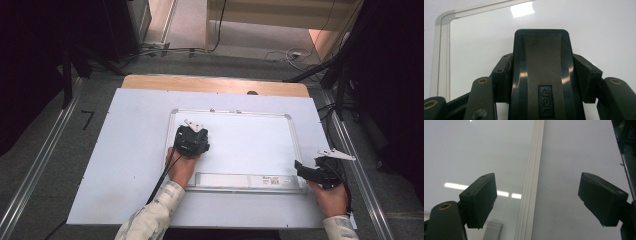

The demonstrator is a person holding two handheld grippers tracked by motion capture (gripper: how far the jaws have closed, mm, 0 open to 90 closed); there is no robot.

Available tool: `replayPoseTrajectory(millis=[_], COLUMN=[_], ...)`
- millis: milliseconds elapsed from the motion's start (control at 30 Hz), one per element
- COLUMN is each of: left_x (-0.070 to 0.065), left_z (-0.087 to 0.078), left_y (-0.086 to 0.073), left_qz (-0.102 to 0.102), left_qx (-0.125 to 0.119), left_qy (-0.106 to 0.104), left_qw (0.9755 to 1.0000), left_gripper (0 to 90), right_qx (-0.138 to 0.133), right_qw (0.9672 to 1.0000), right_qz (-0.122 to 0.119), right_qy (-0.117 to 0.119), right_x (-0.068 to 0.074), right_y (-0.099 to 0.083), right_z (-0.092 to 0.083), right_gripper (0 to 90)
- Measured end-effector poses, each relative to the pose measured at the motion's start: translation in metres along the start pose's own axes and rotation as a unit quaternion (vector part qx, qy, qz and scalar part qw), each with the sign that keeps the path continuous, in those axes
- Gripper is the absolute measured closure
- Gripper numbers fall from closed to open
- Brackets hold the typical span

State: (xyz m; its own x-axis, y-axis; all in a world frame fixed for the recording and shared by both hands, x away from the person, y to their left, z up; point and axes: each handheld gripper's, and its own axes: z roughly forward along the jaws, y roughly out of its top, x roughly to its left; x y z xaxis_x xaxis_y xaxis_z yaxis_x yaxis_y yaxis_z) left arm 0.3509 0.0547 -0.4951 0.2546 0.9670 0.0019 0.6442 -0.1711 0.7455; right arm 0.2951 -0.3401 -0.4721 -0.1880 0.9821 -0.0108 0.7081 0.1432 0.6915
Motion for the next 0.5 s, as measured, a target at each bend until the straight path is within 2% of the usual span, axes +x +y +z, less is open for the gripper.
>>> replayPoseTrajectory(millis=[167,500], left_x=[-0.0013,0.0015], left_z=[-0.0009,-0.0051], left_y=[-0.0003,-0.0032], left_qz=[0.004,-0.023], left_qx=[0.0,0.0], left_qy=[0.005,-0.013], left_qw=[1.0,0.9997], left_gripper=[41.6,41.6], right_qx=[-0.001,-0.001], right_qw=[1.0,1.0], right_qz=[-0.001,0.0], right_qy=[0.002,0.001], right_x=[0.0018,0.001], right_y=[0.0006,0.0008], right_z=[-0.0005,-0.0003], right_gripper=[14.1,14.1])
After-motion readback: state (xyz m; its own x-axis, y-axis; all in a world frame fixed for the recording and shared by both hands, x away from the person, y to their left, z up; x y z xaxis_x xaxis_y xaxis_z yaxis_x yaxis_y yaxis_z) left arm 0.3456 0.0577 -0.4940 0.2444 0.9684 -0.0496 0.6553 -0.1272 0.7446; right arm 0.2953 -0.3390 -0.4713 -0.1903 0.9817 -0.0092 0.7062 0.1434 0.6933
